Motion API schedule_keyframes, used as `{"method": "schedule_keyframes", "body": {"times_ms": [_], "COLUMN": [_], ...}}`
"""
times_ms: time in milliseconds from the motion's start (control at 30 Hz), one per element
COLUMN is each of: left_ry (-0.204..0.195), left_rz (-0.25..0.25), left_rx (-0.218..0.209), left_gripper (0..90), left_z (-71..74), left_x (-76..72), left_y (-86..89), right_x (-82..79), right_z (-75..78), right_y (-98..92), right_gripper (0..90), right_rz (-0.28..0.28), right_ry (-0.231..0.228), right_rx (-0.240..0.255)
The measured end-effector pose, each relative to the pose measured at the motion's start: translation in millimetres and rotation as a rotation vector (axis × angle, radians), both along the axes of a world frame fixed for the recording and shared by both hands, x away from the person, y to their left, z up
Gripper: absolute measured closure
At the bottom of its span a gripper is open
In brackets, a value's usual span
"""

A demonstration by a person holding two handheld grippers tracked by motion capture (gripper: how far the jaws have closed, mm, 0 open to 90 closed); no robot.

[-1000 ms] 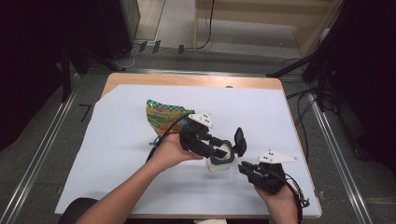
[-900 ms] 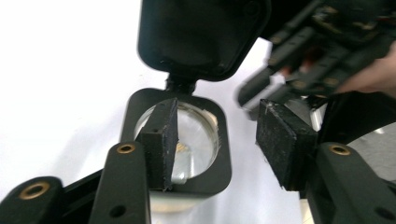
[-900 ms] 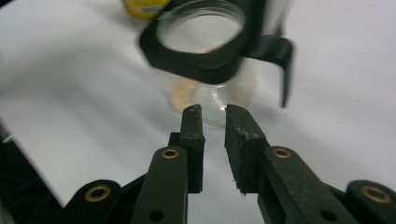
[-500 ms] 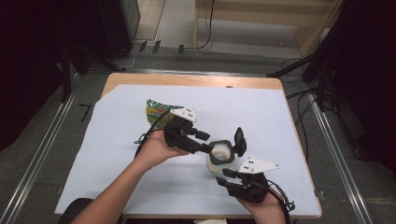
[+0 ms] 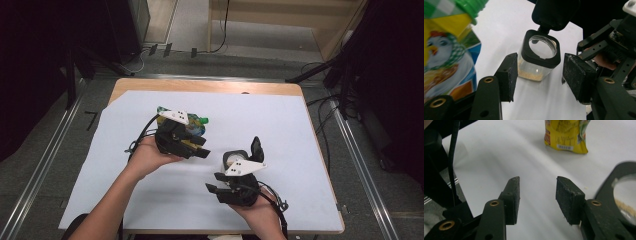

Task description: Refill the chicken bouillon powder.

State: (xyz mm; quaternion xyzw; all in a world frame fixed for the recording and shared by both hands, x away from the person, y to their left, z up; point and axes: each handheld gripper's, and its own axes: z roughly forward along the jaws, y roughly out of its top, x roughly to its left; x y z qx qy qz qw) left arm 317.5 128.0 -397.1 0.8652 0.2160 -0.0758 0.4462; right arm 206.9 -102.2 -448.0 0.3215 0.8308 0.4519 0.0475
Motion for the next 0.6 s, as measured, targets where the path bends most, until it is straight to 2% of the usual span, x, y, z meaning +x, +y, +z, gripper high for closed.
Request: {"method": "schedule_keyframes", "body": {"times_ms": [133, 200, 400, 600], "left_ry": [0.011, 0.007, 0.004, -0.024], "left_rz": [0.009, 0.001, 0.026, 0.065], "left_rx": [-0.002, 0.005, 0.014, 0.016], "left_gripper": [45.9, 45.7, 45.3, 45.7], "left_z": [0.5, 1.3, 2.1, 3.2], "left_x": [1.9, 2.6, 3.5, 1.7], "left_y": [6.7, 9.8, 21.1, 37.8], "right_x": [7.6, 13.7, 20.6, 23.7], "right_z": [3.0, 1.6, -5.0, -10.6], "right_y": [9.3, 17.3, 30.5, 37.1], "right_gripper": [55.7, 56.0, 54.4, 52.9], "right_rz": [0.011, 0.023, 0.031, 0.041], "right_ry": [-0.012, -0.010, -0.004, -0.008], "right_rx": [0.003, -0.006, -0.020, -0.021]}}
